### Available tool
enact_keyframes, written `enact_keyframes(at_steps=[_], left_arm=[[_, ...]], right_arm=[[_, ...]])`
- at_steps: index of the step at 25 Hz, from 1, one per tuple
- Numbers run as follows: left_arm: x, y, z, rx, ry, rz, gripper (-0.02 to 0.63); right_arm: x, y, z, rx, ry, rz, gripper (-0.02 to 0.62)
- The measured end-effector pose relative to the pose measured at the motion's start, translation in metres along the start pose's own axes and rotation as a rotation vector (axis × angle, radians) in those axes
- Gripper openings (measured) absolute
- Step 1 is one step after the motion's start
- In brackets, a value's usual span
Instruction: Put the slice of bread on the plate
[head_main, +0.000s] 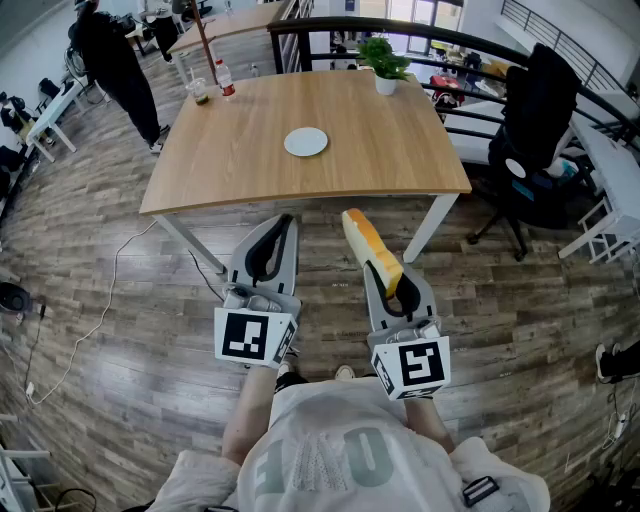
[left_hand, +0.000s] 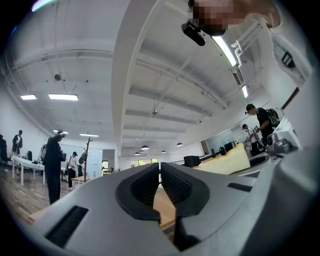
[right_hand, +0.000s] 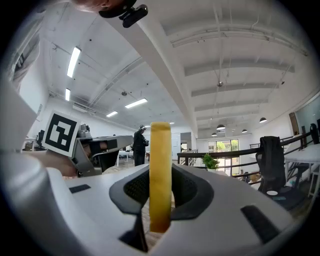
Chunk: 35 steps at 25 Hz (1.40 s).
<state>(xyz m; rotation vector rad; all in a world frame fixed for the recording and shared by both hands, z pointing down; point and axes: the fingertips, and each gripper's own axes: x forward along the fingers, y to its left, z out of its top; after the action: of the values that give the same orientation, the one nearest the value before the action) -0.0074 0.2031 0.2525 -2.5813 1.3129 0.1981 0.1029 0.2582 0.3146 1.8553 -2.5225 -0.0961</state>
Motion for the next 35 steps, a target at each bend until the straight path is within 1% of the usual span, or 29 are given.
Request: enact_keyframes(at_steps=[3, 10, 12, 14, 18, 21, 25, 28, 30, 31, 33, 35], left_arm=[[-0.015, 0.003, -0.007, -0.021, 0.018, 0.04, 0.018], [-0.029, 0.018, -0.01, 0.008, 0.043, 0.114, 0.018], [-0.034, 0.022, -0.01, 0.014, 0.053, 0.129, 0.018], [-0.041, 0.028, -0.011, 0.019, 0.065, 0.153, 0.018], [-0.047, 0.042, -0.02, 0.012, 0.09, 0.192, 0.018], [-0.048, 0.055, -0.025, 0.008, 0.08, 0.215, 0.018], [-0.031, 0.078, -0.038, -0.025, 0.062, 0.215, 0.018], [-0.016, 0.095, -0.044, -0.005, 0.053, 0.194, 0.018], [-0.001, 0.111, -0.052, -0.002, 0.048, 0.181, 0.018], [0.009, 0.119, -0.058, -0.017, 0.049, 0.174, 0.018], [0.029, 0.132, -0.072, -0.047, 0.056, 0.159, 0.018], [0.05, 0.143, -0.084, -0.05, 0.066, 0.141, 0.018]], right_arm=[[0.0, 0.003, -0.005, 0.004, 0.014, 0.009, 0.089], [-0.001, -0.001, -0.01, 0.005, 0.018, 0.003, 0.089], [-0.001, -0.003, -0.014, 0.029, 0.033, -0.008, 0.089], [-0.002, -0.002, -0.019, 0.046, 0.05, -0.001, 0.089], [0.0, -0.007, -0.033, 0.053, 0.091, -0.004, 0.089], [0.003, -0.01, -0.037, 0.042, 0.097, -0.001, 0.089], [0.017, -0.015, -0.039, 0.007, 0.11, -0.031, 0.089], [0.035, -0.016, -0.033, -0.01, 0.101, -0.039, 0.089], [0.053, -0.017, -0.025, -0.019, 0.066, -0.034, 0.091], [0.064, -0.02, -0.024, -0.021, 0.06, -0.038, 0.089], [0.086, -0.028, -0.03, -0.025, 0.075, -0.059, 0.089], [0.111, -0.034, -0.038, -0.02, 0.098, -0.073, 0.089]])
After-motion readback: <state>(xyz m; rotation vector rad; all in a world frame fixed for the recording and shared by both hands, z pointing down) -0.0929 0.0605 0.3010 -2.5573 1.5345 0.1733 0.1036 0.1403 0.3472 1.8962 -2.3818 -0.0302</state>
